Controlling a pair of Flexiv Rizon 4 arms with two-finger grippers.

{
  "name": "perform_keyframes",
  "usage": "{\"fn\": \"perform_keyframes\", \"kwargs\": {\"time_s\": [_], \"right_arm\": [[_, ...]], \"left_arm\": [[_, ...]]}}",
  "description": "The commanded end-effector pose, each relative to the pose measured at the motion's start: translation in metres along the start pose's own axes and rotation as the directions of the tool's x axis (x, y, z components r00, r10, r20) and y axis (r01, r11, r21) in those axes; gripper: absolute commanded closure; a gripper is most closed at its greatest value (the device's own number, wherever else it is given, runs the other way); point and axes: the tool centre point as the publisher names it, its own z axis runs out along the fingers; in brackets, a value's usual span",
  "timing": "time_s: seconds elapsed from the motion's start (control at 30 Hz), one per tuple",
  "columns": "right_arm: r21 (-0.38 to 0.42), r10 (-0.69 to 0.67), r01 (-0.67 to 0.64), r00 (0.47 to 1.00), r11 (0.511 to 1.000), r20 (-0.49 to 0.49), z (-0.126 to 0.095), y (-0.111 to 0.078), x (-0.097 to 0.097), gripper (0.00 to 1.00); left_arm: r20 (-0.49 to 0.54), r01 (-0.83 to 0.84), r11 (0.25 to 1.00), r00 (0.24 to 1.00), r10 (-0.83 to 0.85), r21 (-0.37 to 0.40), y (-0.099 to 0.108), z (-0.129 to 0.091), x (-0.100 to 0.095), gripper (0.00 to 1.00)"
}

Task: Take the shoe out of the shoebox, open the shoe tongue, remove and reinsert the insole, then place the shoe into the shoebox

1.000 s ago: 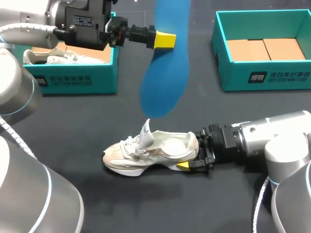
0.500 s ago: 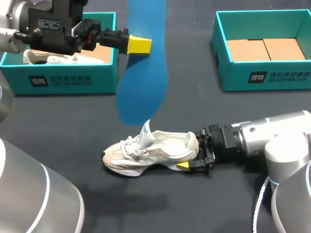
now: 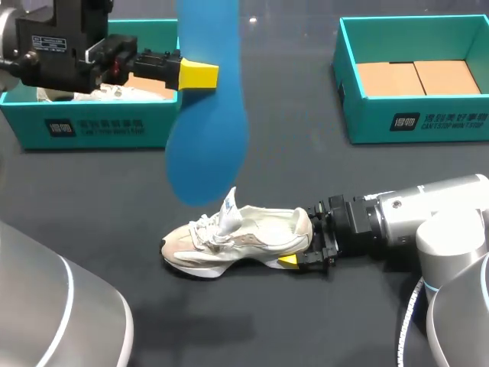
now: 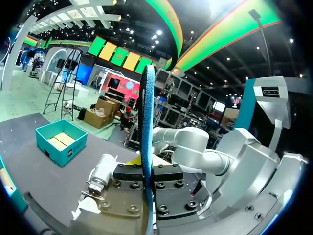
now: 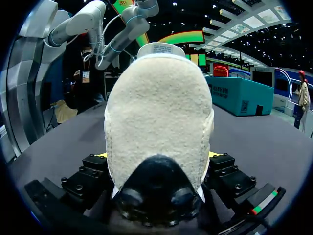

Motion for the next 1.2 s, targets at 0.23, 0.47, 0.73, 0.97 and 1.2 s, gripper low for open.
{"fn": "perform_keyframes", "kwargs": {"time_s": [0.23, 0.47, 0.73, 0.97, 1.2], "right_arm": [[0.005, 0.0, 0.0, 1.0, 1.0, -0.001, 0.001, -0.001, 0.0, 1.0], [0.032, 0.016, -0.016, 1.0, 0.999, 0.011, -0.004, -0.001, 0.002, 0.0], [0.081, 0.035, -0.038, 0.999, 0.996, 0.042, -0.012, -0.001, 0.004, 0.0], [0.192, 0.068, -0.076, 0.997, 0.978, 0.047, -0.025, 0.001, 0.004, 0.0], [0.348, 0.107, -0.115, 0.993, 0.93, 0.045, -0.041, 0.013, 0.001, 0.0]], "left_arm": [[0.014, 0.001, 1.0, 1.0, -0.001, 0.005, 0.005, -0.006, 0.008, 1.0], [0.014, 0.001, 1.0, 1.0, -0.001, 0.005, 0.005, -0.006, 0.008, 1.0], [0.014, 0.001, 1.0, 1.0, -0.001, 0.005, 0.005, -0.006, 0.008, 1.0], [0.014, 0.001, 1.0, 1.0, -0.001, 0.005, 0.005, -0.006, 0.008, 1.0], [0.014, 0.001, 1.0, 1.0, -0.001, 0.005, 0.005, -0.006, 0.008, 1.0]]}}
